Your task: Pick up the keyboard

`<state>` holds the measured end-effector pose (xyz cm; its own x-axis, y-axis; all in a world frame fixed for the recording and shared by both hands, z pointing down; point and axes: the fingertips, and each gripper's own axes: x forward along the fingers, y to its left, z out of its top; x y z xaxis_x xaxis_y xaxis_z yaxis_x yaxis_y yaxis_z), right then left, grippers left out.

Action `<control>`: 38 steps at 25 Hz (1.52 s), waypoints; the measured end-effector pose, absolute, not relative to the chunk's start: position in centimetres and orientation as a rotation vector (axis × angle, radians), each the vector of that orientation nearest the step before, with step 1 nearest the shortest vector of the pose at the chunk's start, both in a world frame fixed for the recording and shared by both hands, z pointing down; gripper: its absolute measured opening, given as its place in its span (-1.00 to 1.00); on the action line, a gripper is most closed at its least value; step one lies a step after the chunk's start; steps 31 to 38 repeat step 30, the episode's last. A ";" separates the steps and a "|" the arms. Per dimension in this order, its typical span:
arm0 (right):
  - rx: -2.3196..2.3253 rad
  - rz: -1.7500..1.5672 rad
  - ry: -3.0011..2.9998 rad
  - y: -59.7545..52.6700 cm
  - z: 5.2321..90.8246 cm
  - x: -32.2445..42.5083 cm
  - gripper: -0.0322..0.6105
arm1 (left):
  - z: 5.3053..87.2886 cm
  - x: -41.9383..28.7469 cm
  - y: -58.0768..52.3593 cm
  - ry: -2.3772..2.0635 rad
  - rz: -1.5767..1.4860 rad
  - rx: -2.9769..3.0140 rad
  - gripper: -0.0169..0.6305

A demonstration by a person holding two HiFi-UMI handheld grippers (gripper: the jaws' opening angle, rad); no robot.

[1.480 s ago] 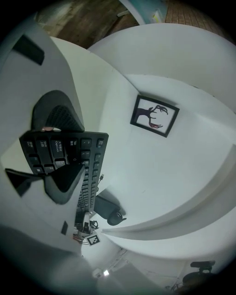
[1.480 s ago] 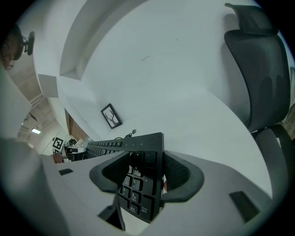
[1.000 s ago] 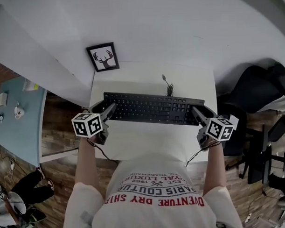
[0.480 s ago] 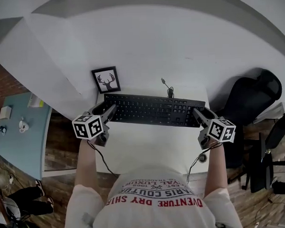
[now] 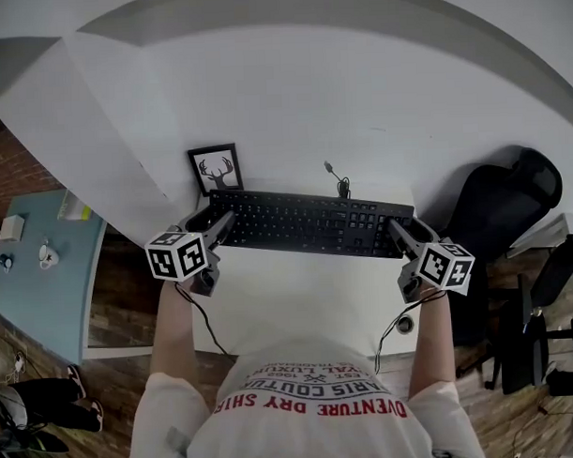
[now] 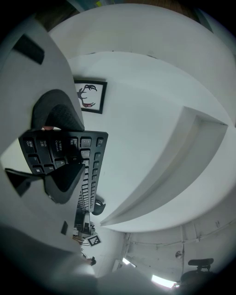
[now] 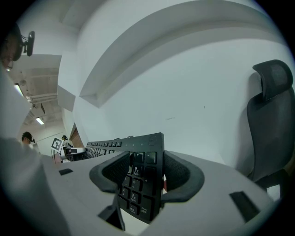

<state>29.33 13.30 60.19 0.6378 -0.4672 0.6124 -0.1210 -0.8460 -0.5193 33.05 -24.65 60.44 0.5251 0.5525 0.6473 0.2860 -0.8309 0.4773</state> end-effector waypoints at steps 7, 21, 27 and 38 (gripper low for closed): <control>-2.435 -1.075 0.480 13.2 59.9 29.3 -0.16 | 60.3 32.5 -24.8 0.680 1.202 2.453 -0.24; -2.403 -1.123 0.477 13.5 61.5 28.1 -0.15 | 61.8 31.0 -24.6 0.656 1.255 2.422 -0.24; -2.397 -1.131 0.477 13.9 62.0 28.2 -0.15 | 62.2 31.0 -24.2 0.652 1.256 2.420 -0.24; -2.394 -1.135 0.471 14.1 62.3 28.2 -0.15 | 62.5 31.1 -24.0 0.652 1.259 2.418 -0.24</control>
